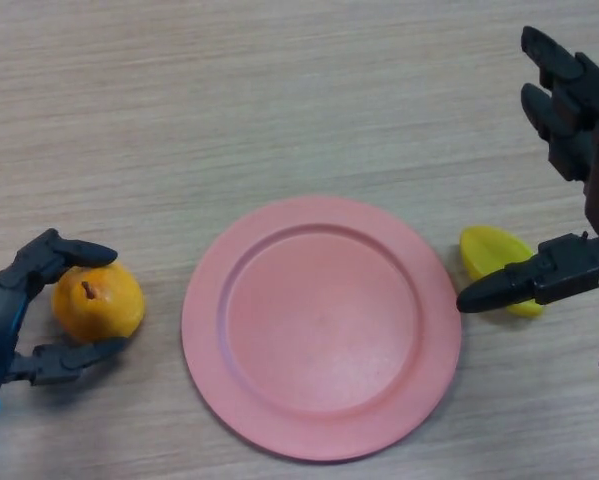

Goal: Pick up the yellow pear and place it on the plate

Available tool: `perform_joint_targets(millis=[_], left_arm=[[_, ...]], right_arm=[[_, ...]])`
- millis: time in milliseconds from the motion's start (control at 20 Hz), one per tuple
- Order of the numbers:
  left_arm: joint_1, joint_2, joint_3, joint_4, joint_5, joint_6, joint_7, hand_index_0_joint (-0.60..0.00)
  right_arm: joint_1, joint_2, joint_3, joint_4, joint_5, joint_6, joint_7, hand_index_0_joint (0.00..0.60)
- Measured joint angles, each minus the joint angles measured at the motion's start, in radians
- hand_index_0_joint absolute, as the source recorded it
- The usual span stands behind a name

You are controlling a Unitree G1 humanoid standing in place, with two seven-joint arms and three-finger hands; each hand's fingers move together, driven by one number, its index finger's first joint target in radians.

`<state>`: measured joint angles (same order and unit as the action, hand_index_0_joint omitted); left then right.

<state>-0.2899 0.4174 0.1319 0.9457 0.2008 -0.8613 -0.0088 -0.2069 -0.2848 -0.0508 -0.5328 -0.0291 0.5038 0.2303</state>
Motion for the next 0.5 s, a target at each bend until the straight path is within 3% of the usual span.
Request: perform_joint_targets(millis=[200, 350, 500], left_arm=[[0.089, 0.011, 0.000, -0.243, 0.023, 0.117, 0.000, -0.600], [0.158, 0.012, 0.017, -0.536, -0.037, 0.247, -0.132, -0.600], [0.175, -0.017, 0.048, -0.741, -0.038, 0.380, -0.185, -0.600]], right_arm=[[0.000, 0.000, -0.004, 0.000, -0.001, -0.001, 0.000, 0.000], [0.004, 0.000, -0.003, 0.002, -0.001, -0.002, 0.000, 0.000], [0.005, 0.000, -0.004, 0.003, -0.001, -0.003, 0.000, 0.000]])
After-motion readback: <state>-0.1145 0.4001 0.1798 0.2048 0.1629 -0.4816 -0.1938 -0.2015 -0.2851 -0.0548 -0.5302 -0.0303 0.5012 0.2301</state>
